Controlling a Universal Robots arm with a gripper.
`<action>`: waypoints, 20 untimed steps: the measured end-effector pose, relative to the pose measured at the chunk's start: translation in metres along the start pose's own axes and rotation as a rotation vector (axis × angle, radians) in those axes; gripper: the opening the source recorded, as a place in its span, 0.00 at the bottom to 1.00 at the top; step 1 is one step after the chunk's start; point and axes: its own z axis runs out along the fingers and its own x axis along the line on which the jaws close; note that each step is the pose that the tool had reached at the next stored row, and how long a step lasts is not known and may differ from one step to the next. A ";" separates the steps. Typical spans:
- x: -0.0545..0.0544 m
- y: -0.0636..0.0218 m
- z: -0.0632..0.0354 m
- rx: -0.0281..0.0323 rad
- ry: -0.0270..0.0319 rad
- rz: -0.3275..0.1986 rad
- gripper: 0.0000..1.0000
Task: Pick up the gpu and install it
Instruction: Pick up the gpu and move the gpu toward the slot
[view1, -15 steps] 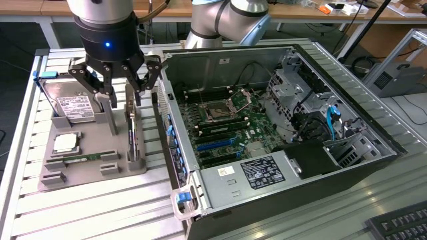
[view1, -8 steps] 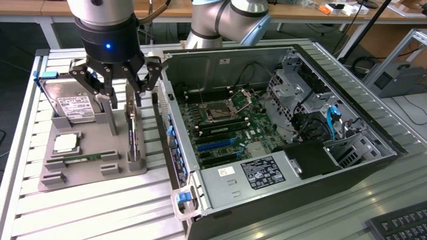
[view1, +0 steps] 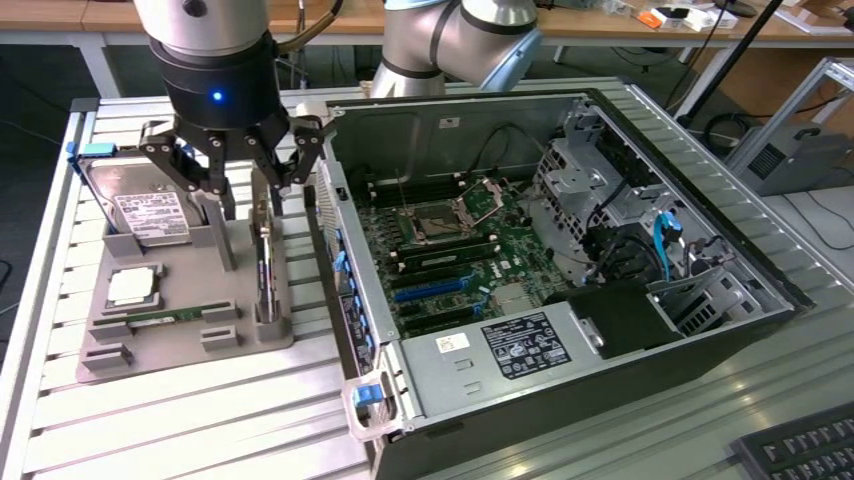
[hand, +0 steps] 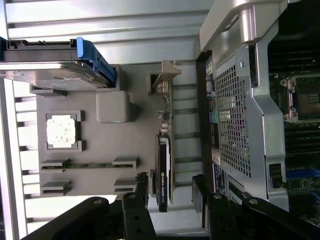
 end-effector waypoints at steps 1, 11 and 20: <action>0.000 0.0000 0.0003 0.0000 0.0000 0.000 0.48; 0.000 -0.0003 0.0024 0.0000 0.0000 0.000 0.48; 0.000 -0.0005 0.0041 0.0000 0.0000 0.000 0.48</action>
